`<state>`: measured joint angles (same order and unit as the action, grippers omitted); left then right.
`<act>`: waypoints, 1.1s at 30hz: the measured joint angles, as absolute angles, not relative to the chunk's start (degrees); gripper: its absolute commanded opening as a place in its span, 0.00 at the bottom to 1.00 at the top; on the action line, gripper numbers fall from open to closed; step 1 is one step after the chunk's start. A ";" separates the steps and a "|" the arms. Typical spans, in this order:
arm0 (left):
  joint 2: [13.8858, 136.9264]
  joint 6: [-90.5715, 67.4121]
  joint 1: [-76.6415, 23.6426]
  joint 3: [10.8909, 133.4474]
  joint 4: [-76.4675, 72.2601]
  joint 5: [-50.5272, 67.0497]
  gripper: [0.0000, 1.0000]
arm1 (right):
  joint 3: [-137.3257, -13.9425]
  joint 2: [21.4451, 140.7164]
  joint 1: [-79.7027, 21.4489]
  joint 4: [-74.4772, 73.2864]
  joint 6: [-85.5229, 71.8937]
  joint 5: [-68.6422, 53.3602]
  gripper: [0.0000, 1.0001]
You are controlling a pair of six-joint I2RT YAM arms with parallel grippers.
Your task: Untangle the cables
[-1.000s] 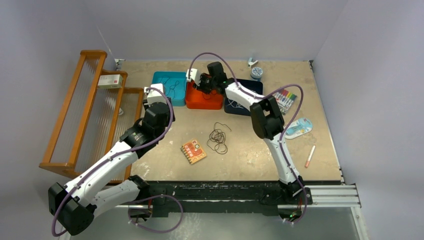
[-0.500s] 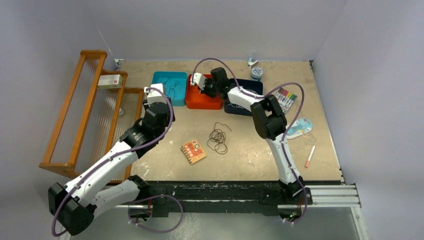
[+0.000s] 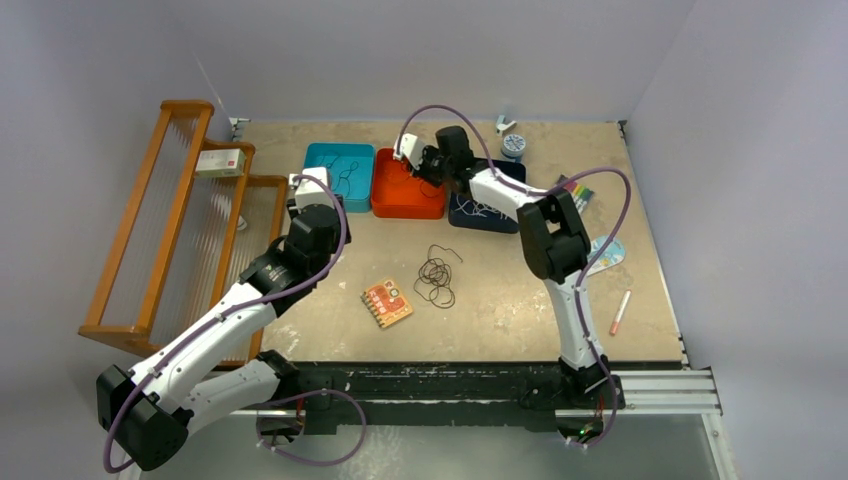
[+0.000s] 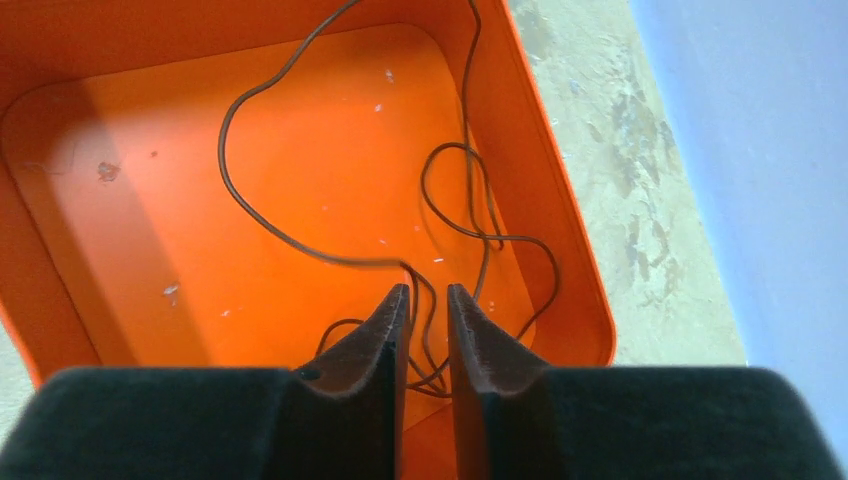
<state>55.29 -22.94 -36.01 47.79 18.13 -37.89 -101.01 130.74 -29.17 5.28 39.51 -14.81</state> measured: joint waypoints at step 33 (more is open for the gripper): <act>63.72 -27.40 -36.01 47.79 12.88 -28.25 0.54 | -36.34 64.84 -29.23 26.70 -14.13 2.98 0.69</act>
<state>63.72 -27.40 -36.01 47.79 12.88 -28.25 -36.34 64.84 -29.23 26.70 -14.13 2.98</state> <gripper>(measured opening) 0.526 0.662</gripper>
